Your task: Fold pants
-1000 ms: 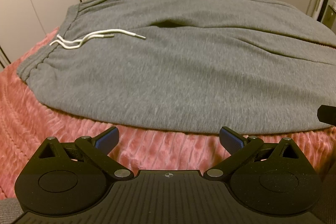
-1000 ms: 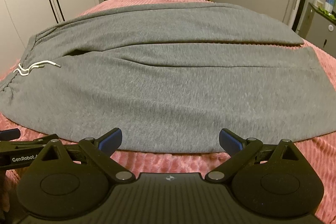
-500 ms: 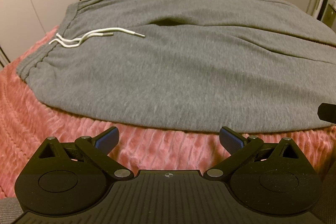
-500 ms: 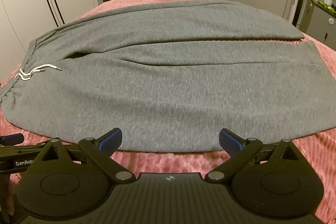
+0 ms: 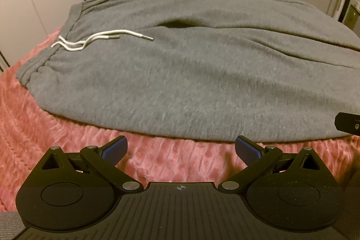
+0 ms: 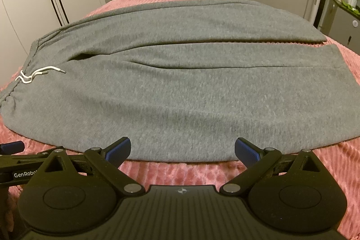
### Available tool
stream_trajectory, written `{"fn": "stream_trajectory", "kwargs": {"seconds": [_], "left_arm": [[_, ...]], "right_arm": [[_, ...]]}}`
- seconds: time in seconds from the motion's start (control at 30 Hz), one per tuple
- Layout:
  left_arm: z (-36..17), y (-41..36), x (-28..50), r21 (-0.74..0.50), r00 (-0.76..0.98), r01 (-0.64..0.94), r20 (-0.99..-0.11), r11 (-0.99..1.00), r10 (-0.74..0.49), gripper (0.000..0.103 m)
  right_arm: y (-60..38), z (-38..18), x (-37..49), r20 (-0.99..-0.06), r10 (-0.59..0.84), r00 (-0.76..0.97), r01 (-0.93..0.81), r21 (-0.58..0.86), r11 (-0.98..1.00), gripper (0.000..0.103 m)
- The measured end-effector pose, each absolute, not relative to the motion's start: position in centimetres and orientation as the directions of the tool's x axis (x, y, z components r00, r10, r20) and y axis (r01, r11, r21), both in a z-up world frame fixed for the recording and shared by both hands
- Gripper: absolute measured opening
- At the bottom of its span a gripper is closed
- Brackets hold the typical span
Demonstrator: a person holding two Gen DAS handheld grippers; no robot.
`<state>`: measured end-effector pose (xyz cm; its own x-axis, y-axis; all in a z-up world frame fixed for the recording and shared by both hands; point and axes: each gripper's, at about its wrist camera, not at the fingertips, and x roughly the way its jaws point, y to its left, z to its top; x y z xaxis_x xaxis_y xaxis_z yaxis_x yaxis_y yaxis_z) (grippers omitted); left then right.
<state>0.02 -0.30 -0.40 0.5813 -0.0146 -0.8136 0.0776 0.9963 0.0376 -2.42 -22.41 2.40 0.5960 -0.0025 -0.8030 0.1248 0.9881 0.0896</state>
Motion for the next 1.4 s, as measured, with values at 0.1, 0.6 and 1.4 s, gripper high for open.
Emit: {"fn": "stream_trajectory", "kwargs": {"seconds": [0.1,0.6,1.4], "left_arm": [[-0.4,-0.3,0.1,0.037,0.58,0.076,-0.815,0.996,-0.014,0.103],[-0.9,-0.4,0.6,0.037,0.56,0.082,-0.829,0.996,-0.015,0.103],[-0.7,-0.5,2.7,0.021,0.495,0.085,-0.868,0.996,-0.024,0.103]], "right_arm": [[-22.3,2.3,-2.3,-0.805,-0.007,0.593,0.123,0.082,0.989,0.099],[-22.6,1.9,-1.8,-0.817,0.008,0.577,0.126,0.098,0.987,0.099],[-28.0,2.0,-0.6,-0.8,0.079,0.595,0.23,0.263,0.937,0.099]]}}
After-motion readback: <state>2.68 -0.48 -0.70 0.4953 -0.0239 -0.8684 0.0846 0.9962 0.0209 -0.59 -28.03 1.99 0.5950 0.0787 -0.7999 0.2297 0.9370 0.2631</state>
